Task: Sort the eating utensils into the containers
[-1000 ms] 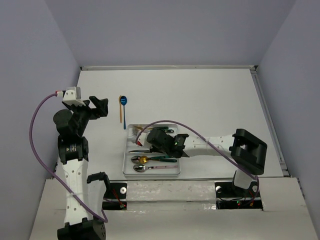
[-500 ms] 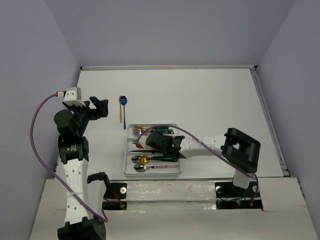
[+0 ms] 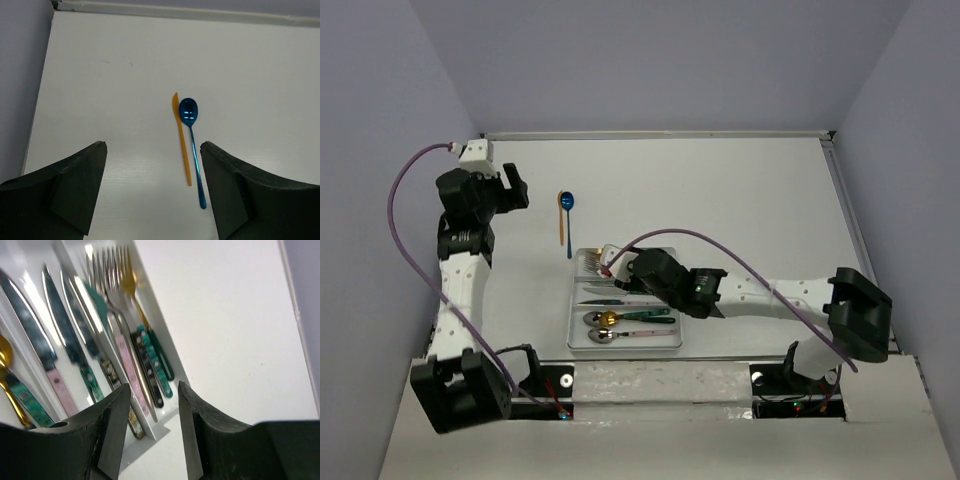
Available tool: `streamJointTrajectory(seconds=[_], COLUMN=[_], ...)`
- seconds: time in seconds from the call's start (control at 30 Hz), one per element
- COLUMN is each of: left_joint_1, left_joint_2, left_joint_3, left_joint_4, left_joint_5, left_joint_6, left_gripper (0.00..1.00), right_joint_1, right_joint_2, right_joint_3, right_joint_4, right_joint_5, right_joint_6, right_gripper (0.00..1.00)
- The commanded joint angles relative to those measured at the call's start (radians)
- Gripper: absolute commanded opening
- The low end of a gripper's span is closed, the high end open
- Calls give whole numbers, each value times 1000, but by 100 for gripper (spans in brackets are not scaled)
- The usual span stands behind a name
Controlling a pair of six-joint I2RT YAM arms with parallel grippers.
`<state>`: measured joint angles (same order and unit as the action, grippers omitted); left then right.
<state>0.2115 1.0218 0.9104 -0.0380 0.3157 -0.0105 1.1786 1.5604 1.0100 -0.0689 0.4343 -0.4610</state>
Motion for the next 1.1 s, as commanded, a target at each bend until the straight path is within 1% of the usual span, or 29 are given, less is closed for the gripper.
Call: streamJointTrajectory(seconds=[0.0,0.07,0.1,0.17,0.2,0.27,0.3,0.33,0.37,0.4,0.5,0.7,0.8,0.9,1.07], left_joint_1=[-87,-118,-145,-167,-176,-178,-178,-178,-178,-182,-192,-207,-250,-258,-259], left_joint_2=[254,326,390,447,509,567,622,668,669,707,757,810,808,808,824], left_joint_3=[88,119,130,165,180,234,251,281,294,304,331,331,315,300,286], left_joint_4=[-25,-20,-16,-8,-5,-10,-17,-20,-25,-29,-39,-42,-42,-40,-36], left_joint_5=[-177,-197,-199,-193,-184,-184,-182,-184,-181,-175,-156,-139,-124,-121,-171], left_joint_6=[191,216,225,225,221,205,202,190,187,179,182,188,185,182,181], left_gripper=[84,81,79,77,72,63,56,54,53,52,52,52,53,54,51], right_joint_1=[4,4,4,4,4,-7,-7,-16,-16,-16,-25,-34,-34,-34,-34], right_joint_2=[-121,-138,-140,-134,-129,-119,-114,-109,-108,-106,-100,-91,-86,-88,-108], right_joint_3=[-45,-66,-68,-65,-64,-63,-70,-74,-77,-86,-99,-102,-100,-105,-113], right_joint_4=[229,264,277,279,279,279,279,281,281,279,282,284,285,285,285], right_joint_5=[-118,-126,-124,-111,-85,-63,-59,-57,-57,-60,-60,-60,-62,-63,-65], right_joint_6=[110,151,160,189,200,223,226,232,235,237,237,232,234,232,231], right_gripper=[51,53,53,54,54,54,54,54,54,54,54,54,54,54,54])
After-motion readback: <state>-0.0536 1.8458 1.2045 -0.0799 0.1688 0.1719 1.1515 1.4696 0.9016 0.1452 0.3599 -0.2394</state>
